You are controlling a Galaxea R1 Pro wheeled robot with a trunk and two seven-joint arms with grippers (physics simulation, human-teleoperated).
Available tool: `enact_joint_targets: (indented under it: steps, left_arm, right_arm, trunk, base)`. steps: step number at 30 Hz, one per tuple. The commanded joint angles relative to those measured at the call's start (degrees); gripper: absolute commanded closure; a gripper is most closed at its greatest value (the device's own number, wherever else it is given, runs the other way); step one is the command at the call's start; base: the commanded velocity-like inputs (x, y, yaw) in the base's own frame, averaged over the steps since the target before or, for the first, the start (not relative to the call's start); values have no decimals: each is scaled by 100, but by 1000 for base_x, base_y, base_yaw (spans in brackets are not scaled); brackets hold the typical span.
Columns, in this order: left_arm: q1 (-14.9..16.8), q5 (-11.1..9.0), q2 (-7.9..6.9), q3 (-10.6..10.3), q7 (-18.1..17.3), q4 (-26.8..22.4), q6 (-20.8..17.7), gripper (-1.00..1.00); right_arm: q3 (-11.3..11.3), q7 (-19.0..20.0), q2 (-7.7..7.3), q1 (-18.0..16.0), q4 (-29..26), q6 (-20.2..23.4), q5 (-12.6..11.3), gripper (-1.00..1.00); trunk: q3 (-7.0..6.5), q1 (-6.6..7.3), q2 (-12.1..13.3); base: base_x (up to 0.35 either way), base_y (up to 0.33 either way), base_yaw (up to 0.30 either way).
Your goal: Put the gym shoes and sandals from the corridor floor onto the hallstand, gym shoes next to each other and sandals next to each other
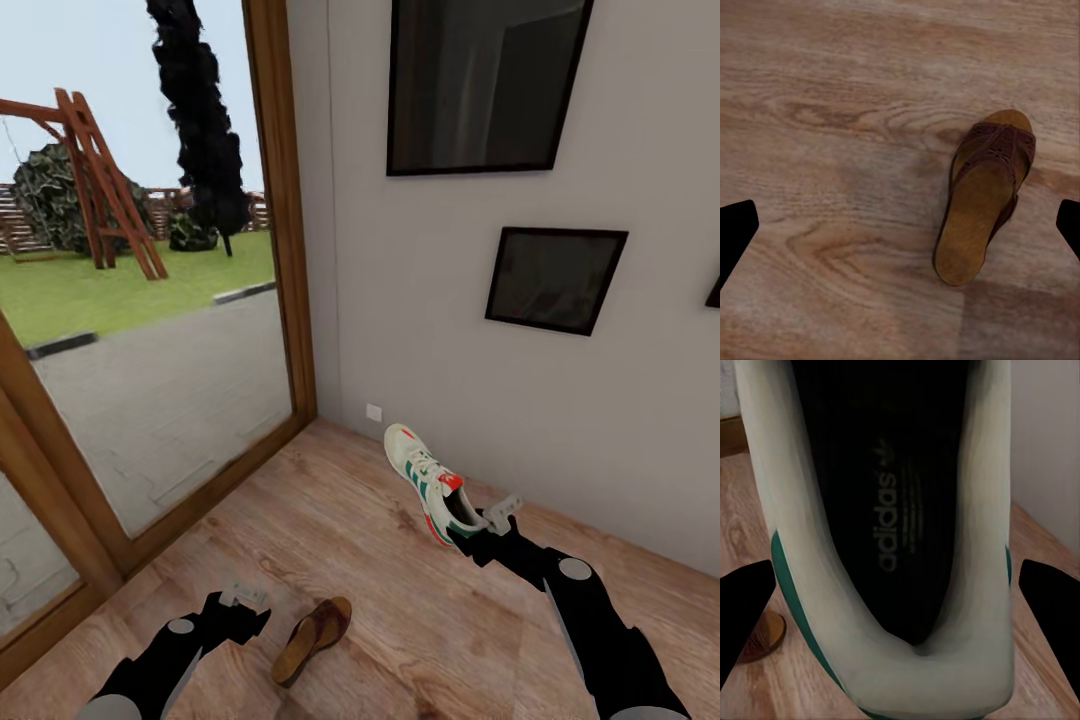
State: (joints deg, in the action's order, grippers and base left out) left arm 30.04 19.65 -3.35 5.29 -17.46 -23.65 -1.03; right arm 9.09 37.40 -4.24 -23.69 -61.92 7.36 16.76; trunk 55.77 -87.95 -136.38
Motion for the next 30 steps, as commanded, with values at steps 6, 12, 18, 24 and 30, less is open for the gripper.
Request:
enact_joint_targets:
  steps: [6, 12, 18, 24, 30]
  left_arm:
    - [2, 48, -4, 43, -54, -25, -4, -100]
    - [2, 48, -13, 42, -55, -26, -2, -100]
    - [2, 48, -8, 42, -55, -26, -2, -100]
    - [2, 48, -10, 37, -56, -26, -2, -100]
    - [-6, 48, -13, 34, -55, -26, -2, -100]
  right_arm:
    - [14, 35, 4, -3, -4, 28, 12, 100]
    - [14, 35, 8, -1, -4, 28, 12, 100]
    - [-1, 32, 11, -1, -4, 28, 11, 100]
    - [-3, 31, 17, -3, -4, 28, 17, 100]
    - [2, 31, 20, -1, -7, 21, 19, 100]
  trunk:
    - [169, -131, -245]
    - [331, -263, -485]
    - [491, -375, -687]
    - [658, -391, -695]
    - [803, -406, -703]
  base:
    - [0, 0, 0]
    - [0, 0, -24]
    - [0, 0, -154]
    - [0, 0, -233]
    - [0, 0, -210]
